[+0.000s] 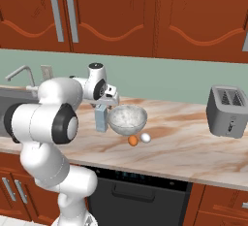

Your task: Gather the eggs and milk located in the vicinity of the sink area and place them right next to the bowl.

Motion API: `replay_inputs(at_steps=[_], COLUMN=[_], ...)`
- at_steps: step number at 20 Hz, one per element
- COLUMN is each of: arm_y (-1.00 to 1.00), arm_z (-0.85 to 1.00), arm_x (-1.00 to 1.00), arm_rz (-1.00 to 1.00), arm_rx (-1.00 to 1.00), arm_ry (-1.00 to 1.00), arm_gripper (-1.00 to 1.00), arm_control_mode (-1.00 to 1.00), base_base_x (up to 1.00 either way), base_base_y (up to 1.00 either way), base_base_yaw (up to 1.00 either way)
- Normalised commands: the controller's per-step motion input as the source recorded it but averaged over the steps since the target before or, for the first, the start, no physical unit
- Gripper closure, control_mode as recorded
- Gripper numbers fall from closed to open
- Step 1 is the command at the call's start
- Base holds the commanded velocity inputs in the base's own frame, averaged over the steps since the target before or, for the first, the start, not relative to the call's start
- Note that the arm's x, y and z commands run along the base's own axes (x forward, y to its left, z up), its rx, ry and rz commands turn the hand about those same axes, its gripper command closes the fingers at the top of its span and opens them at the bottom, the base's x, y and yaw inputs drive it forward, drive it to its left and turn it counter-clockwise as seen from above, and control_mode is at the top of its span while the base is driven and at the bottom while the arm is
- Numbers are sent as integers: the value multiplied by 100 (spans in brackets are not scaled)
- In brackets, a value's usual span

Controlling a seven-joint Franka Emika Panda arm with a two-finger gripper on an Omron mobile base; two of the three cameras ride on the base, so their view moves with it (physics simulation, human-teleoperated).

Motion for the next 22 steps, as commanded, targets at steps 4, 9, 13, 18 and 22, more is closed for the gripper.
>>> replay_inputs(at_steps=[4,9,13,18,22], arm_y=[0,0,0,0,0], arm_z=[0,0,0,0,10], arm_x=[-26,-49,-53,-78,-75], arm_rz=[0,0,0,0,0], arm_rx=[0,0,0,0,0], arm_ry=[0,0,0,0,0], arm_gripper=[-100,-100,-100,-100,-100], arm_control_mode=[-100,-100,-100,-100,-100], base_base_x=[0,0,0,0,0], base_base_y=[0,0,0,0,0], base_base_yaw=[0,0,0,0,0])
